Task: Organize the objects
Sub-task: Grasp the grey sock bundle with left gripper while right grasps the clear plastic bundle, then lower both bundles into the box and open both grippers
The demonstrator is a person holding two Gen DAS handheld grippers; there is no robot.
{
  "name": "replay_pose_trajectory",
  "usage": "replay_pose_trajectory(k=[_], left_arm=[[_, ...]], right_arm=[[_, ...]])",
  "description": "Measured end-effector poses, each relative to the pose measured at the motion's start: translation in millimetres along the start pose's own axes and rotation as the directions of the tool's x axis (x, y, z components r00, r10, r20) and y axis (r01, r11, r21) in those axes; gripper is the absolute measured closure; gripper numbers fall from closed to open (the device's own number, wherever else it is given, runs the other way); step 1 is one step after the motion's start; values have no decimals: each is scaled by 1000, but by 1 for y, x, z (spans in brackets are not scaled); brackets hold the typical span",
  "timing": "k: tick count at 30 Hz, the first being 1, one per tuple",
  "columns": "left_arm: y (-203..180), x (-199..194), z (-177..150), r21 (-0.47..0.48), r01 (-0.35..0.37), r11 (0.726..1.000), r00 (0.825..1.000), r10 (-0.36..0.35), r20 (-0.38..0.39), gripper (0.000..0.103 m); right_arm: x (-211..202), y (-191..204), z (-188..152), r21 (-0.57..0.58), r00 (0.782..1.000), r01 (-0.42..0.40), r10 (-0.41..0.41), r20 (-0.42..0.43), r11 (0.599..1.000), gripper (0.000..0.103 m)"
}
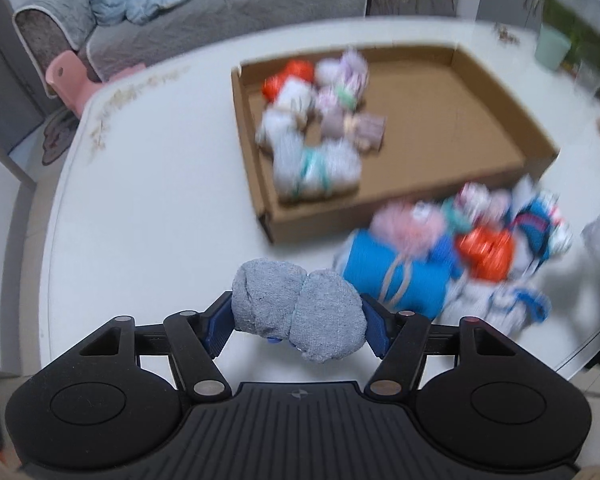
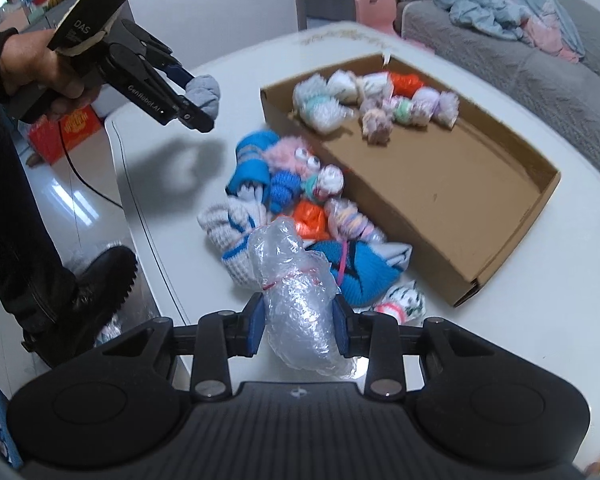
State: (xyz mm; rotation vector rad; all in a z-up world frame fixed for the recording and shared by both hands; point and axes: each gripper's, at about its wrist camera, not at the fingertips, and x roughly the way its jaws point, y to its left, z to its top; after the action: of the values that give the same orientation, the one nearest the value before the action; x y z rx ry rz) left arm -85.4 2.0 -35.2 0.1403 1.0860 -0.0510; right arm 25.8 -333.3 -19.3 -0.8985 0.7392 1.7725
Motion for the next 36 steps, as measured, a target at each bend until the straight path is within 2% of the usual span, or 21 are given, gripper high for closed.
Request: replay_pose_trajectory(k=[3,9,14,20,24,29,36], left_arm=[[-6,-8,17,3,24,1000,998,-24,52,33],[-32,-11,67,76,58,995,987,-68,142,33],[-59,4,121,108,102,989,974,-122,191,33],[-92,50,166,161,114,980,971,-144,188,33],[-107,86,183,198,106,974,975,-141,174,33],[-114,125,194,203,78,976,983,-110,150,33],[-113,149,197,247,66,967,985,-103,140,33]], right_arm=[[-14,-6,6,10,998,17,-18,53,1000,71],[-37,-34,33,68,980,114,-124,155,991,71],[-35,-71,60,111,957,212,-229,177,971,71],[-3,-105,90,156,943,261,-286,171,953,71],[30,-123,103,171,946,267,-292,142,948,71],[66,-141,107,153,955,267,-283,93,951,71],[78,-152,106,110,959,265,-274,79,958,71]])
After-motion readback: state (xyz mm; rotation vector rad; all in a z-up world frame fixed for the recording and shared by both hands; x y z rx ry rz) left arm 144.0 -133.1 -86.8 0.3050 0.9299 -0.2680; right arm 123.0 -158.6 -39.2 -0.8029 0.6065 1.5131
